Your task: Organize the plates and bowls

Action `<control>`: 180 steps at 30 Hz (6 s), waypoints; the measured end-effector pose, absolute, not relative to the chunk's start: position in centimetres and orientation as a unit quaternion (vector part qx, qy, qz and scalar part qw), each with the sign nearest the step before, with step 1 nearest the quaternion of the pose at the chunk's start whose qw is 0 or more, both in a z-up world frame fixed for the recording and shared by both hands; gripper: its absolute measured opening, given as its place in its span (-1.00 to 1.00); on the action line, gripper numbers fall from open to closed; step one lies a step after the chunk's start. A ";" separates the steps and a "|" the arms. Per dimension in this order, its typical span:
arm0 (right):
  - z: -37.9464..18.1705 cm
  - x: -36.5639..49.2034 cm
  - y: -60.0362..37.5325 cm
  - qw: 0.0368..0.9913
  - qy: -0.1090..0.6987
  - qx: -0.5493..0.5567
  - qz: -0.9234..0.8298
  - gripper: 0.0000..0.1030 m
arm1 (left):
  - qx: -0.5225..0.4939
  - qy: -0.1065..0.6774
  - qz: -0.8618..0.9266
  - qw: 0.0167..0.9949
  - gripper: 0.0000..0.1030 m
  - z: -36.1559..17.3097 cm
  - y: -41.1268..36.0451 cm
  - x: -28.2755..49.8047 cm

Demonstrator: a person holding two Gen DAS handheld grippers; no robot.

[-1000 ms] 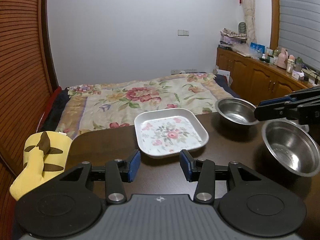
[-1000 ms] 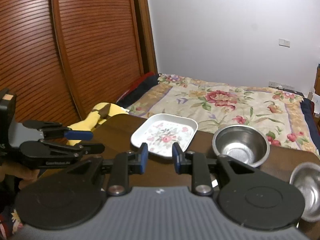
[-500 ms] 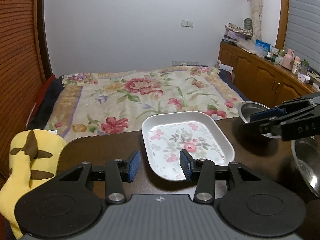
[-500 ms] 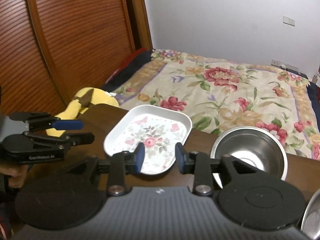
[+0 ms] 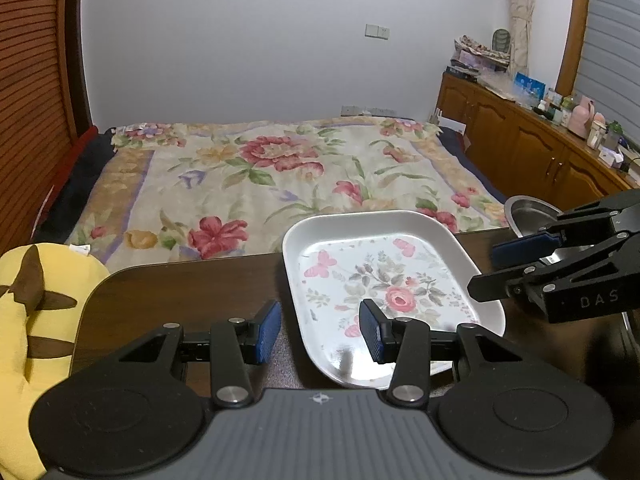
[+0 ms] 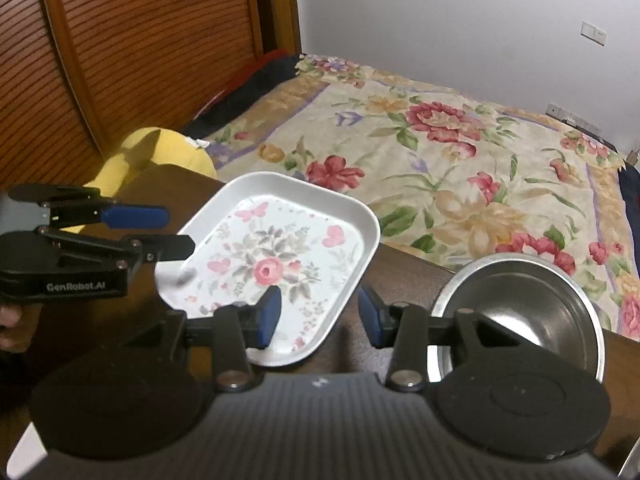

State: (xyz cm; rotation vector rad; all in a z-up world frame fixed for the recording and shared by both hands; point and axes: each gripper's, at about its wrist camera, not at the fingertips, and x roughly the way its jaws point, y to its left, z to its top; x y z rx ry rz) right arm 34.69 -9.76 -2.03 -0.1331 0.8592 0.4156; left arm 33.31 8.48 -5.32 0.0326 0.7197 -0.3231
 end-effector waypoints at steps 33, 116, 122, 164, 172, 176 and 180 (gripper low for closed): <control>-2.6 35.6 -10.1 0.866 0.445 -0.066 0.219 -0.70 | 0.011 0.370 -0.157 0.916 -0.76 -5.2 9.0 32.6; -1.1 13.1 -11.0 0.884 0.384 -0.040 0.265 -0.68 | 0.044 0.333 -0.197 0.921 -0.73 -2.8 9.9 8.2; -1.6 12.3 -10.6 0.881 0.388 -0.037 0.270 -0.66 | 0.041 0.340 -0.189 0.921 -0.73 -3.5 10.4 8.1; 0.4 11.7 -14.7 0.921 0.307 0.008 0.240 -0.56 | 0.040 0.301 -0.171 0.937 -0.34 -2.8 8.1 9.0; 1.4 10.7 -17.5 0.937 0.277 0.010 0.215 -0.56 | 0.057 0.291 -0.209 0.932 -0.31 -2.2 3.9 10.5; 1.6 10.3 -19.3 0.944 0.266 0.016 0.195 -0.56 | 0.062 0.287 -0.230 0.928 -0.17 -2.1 1.1 11.2; 1.4 10.4 -21.0 0.950 0.261 0.024 0.172 -0.56 | 0.064 0.284 -0.247 0.924 -0.16 -2.4 -1.3 11.8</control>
